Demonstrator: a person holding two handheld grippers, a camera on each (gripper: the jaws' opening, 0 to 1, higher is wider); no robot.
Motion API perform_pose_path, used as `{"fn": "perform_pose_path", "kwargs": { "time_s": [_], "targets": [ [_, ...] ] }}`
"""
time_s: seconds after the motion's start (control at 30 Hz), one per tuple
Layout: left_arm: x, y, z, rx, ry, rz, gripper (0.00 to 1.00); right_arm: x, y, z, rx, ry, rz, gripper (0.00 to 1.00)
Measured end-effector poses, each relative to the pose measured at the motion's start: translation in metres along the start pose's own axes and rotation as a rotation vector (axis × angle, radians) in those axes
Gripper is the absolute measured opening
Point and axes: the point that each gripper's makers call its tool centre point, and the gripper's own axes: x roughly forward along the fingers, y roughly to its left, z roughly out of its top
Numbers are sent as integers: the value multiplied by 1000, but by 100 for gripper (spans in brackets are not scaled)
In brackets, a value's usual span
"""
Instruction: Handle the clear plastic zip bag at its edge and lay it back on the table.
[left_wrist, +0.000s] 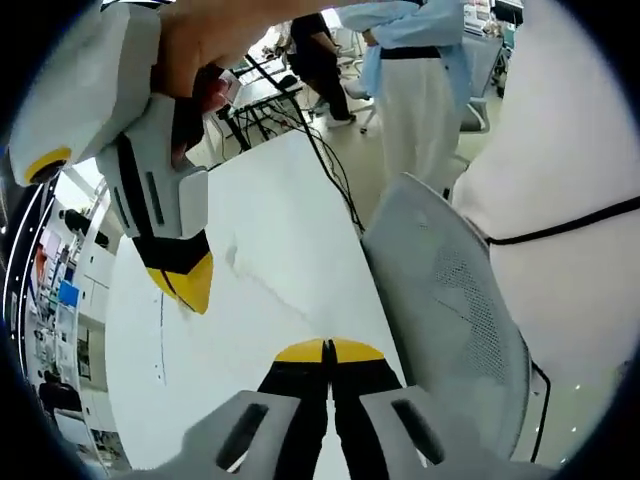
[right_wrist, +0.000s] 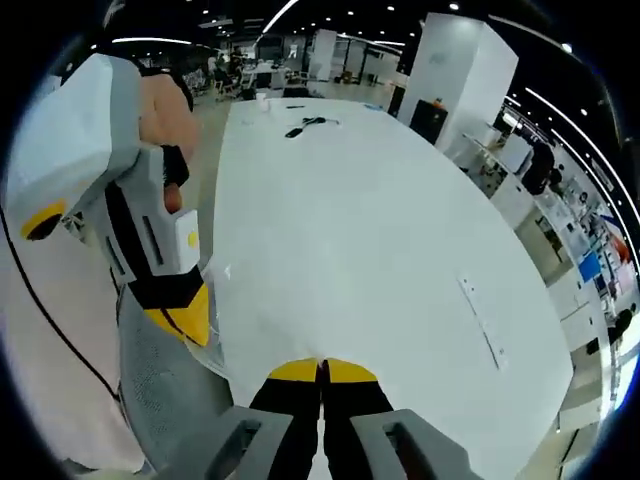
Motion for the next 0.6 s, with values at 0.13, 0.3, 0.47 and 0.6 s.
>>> {"fn": "perform_pose_path", "kwargs": {
  "time_s": [0.13, 0.3, 0.47, 0.6],
  "targets": [
    [1, -3, 1, -10, -7, -6, 0, 0, 0, 0, 10, -4, -2, 0],
    [1, -6, 1, -17, -11, -8, 0, 0, -1, 1, 20, -10, -8, 0],
    [3, -8, 2, -20, -19, -11, 0, 1, -3, 1, 32, -12, -19, 0],
    [3, -7, 1, -25, -21, -10, 0, 2, -3, 1, 30, -13, -29, 0]
  ]
}}
